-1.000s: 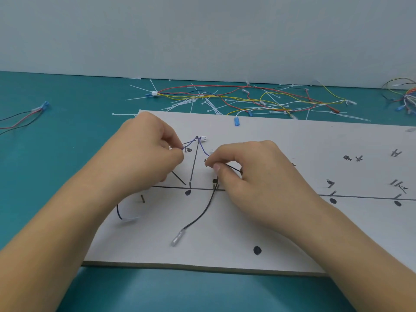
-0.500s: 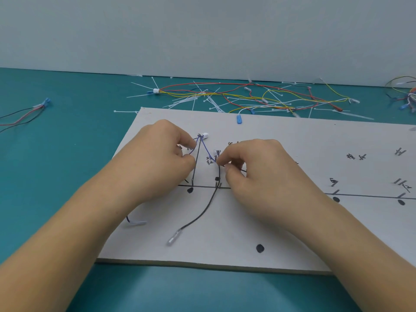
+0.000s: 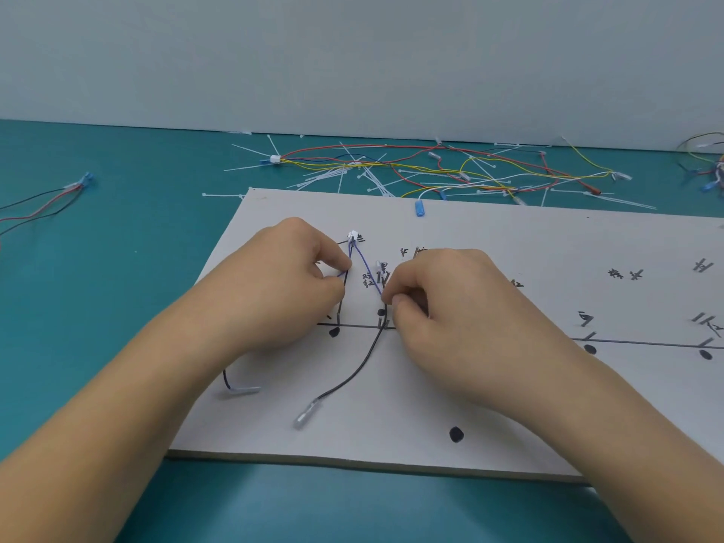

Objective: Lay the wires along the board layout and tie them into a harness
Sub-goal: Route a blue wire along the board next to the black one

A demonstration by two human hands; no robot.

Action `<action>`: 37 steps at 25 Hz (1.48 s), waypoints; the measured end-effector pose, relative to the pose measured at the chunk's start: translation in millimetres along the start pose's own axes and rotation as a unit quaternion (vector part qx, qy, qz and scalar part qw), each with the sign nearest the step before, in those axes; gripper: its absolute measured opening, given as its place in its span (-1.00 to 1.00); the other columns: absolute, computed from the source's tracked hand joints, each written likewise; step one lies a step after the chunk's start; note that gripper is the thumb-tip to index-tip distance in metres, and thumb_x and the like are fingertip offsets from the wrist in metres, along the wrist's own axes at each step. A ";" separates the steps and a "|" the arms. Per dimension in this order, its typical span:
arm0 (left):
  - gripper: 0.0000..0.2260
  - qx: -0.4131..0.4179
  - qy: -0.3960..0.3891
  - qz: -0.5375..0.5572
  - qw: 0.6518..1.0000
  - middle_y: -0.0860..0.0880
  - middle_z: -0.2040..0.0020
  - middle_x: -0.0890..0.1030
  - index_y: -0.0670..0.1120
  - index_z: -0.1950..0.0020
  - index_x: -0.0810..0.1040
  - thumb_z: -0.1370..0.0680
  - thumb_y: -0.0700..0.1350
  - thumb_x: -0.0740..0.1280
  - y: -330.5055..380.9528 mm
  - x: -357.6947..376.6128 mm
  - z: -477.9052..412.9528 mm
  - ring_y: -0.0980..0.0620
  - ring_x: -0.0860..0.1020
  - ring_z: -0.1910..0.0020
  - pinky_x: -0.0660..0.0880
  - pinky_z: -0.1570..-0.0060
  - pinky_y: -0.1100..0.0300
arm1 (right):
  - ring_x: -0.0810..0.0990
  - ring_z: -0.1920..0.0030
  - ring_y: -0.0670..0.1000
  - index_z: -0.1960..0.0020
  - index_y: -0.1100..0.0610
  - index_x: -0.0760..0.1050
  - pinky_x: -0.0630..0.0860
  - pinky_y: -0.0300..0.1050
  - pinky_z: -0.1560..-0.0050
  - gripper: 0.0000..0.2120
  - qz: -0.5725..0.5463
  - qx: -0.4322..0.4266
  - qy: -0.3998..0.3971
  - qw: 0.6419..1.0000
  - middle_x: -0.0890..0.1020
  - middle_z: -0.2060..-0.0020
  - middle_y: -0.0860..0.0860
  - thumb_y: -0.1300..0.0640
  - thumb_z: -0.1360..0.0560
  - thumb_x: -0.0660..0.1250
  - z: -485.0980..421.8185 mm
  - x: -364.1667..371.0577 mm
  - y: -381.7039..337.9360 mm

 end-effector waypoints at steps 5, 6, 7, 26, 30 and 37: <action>-0.64 -0.006 -0.010 0.016 1.000 0.24 0.65 0.41 0.16 -0.22 0.66 -0.55 -0.17 0.25 -0.3 -7.6 2.5 0.26 0.42 0.63 0.18 0.66 0.42 | 0.58 0.27 -0.09 0.13 0.05 0.62 0.57 -0.10 0.27 -0.79 -0.019 0.011 -0.021 1.000 0.56 0.33 -0.11 0.16 -0.53 0.21 4.7 1.2 -2.4; -0.63 -0.005 -0.008 0.021 1.000 0.24 0.65 0.40 0.15 -0.23 0.66 -0.55 -0.19 0.25 -0.4 -9.2 2.5 0.27 0.42 0.63 0.17 0.66 0.44 | 0.59 0.28 -0.09 0.13 0.04 0.62 0.59 -0.09 0.26 -0.79 -0.025 0.015 -0.027 0.999 0.57 0.32 -0.11 0.15 -0.53 0.21 5.6 1.5 -2.2; -0.63 -0.003 -0.008 0.023 1.000 0.24 0.66 0.40 0.14 -0.24 0.66 -0.56 -0.19 0.25 -0.4 -10.3 2.3 0.29 0.42 0.63 0.18 0.67 0.44 | 0.60 0.29 -0.09 0.12 0.04 0.63 0.61 -0.09 0.25 -0.79 -0.031 0.019 -0.034 0.999 0.58 0.31 -0.12 0.15 -0.53 0.22 6.1 2.1 -2.2; -0.87 -0.030 -0.118 0.059 0.991 -0.11 0.38 0.70 -0.12 0.17 0.66 -0.54 -0.14 0.35 -14.4 3.8 9.2 -0.04 0.48 0.58 0.43 0.52 0.19 | 0.75 0.34 0.11 0.00 0.10 0.56 0.73 0.08 0.22 -0.86 -0.309 0.079 -0.133 0.938 0.73 0.35 0.09 0.33 -0.55 0.37 15.4 21.8 -6.8; -0.82 -0.018 -0.125 0.087 0.988 -0.14 0.40 0.67 -0.14 0.22 0.62 -0.57 -0.17 0.34 -9.0 4.8 10.9 -0.02 0.49 0.59 0.42 0.57 0.22 | 0.75 0.31 0.17 -0.01 0.11 0.54 0.72 0.07 0.26 -0.85 -0.331 0.092 -0.141 0.928 0.73 0.34 0.09 0.32 -0.53 0.43 16.1 25.9 -8.1; -0.85 -0.002 -0.195 0.101 0.976 -0.16 0.36 0.70 -0.20 0.16 0.64 -0.59 -0.21 0.35 -2.2 11.8 20.8 -0.03 0.55 0.55 0.46 0.56 0.23 | 0.72 0.32 0.16 0.11 0.30 0.59 0.68 -0.01 0.28 -0.95 -0.381 0.104 -0.168 0.903 0.71 0.32 0.21 0.38 -0.51 0.44 17.4 33.6 -10.5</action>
Point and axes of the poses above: each hand's wrist, its own z-axis away from the middle knuckle, its own x-axis out of the palm, y = z × x, the point moved 8 cm from there along -z, towards the middle knuckle
